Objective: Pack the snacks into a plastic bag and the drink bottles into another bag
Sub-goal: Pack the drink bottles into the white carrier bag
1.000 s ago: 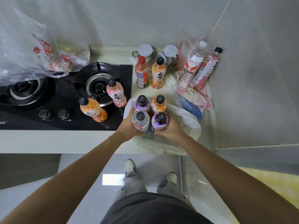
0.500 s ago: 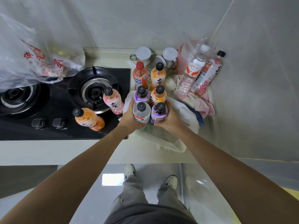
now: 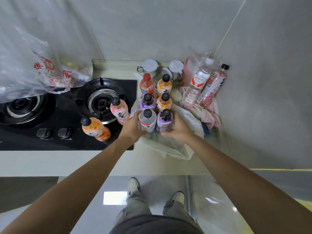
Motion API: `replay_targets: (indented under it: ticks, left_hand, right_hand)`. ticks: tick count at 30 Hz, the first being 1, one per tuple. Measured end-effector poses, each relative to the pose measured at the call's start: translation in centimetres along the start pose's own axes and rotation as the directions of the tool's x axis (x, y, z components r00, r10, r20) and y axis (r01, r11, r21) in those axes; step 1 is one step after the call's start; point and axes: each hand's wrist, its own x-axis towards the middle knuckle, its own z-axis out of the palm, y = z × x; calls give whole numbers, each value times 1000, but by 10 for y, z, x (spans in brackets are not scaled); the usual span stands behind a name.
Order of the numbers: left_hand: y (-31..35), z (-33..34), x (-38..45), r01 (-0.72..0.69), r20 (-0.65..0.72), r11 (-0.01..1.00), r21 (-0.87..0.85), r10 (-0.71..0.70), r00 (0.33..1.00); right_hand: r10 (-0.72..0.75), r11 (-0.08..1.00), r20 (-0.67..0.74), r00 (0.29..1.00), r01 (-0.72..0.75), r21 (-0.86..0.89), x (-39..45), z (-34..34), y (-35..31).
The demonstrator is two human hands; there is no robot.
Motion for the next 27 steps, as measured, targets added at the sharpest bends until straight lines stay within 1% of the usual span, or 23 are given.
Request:
replay_targets:
  ticks: [3,6,9,11,14,17,21,23,25,27]
  left_hand:
    - [6,-12,-14,-36,-78,997,64,41,996]
    - [17,-29,-25,-84,-174,983,165,113,978]
    - [37,-47,-29,-109,-257,971,215,164,953]
    - [52,-57,-29,-149,-304,955,258,227,925]
    - [78,-66,-31,-213,-338,928,307,315,887]
    - [108,-66,-27,-264,-323,899,349,380,867]
    - [145,-55,-1,-320,-262,869,377,431,863]
    - [168,-46,19,-375,-209,830,413,487,848]
    - [195,-36,42,-435,-130,789,434,533,836]
    - [222,-25,66,-484,-56,763,428,556,829]
  right_hand:
    - [2,999,-5,1000,-2,-41,-9,-16,-11]
    - [-24,993,-30,999,21,-116,-19,-39,-25]
    - [25,980,-74,997,-39,-195,-24,-61,-37]
    - [-1,968,-105,994,-25,-249,-25,-75,-46]
    - [-57,966,-109,992,27,-258,-27,-94,-63]
    - [-113,942,-170,979,51,-331,-28,-110,-74]
    - [-116,895,-289,950,-26,-445,-20,-130,-74]
    - [-127,866,-347,929,-67,-495,-12,-144,-68]
    - [-97,872,-413,905,-123,-475,-1,-162,-60]
    - [-72,845,-468,881,-196,-498,6,-182,-55]
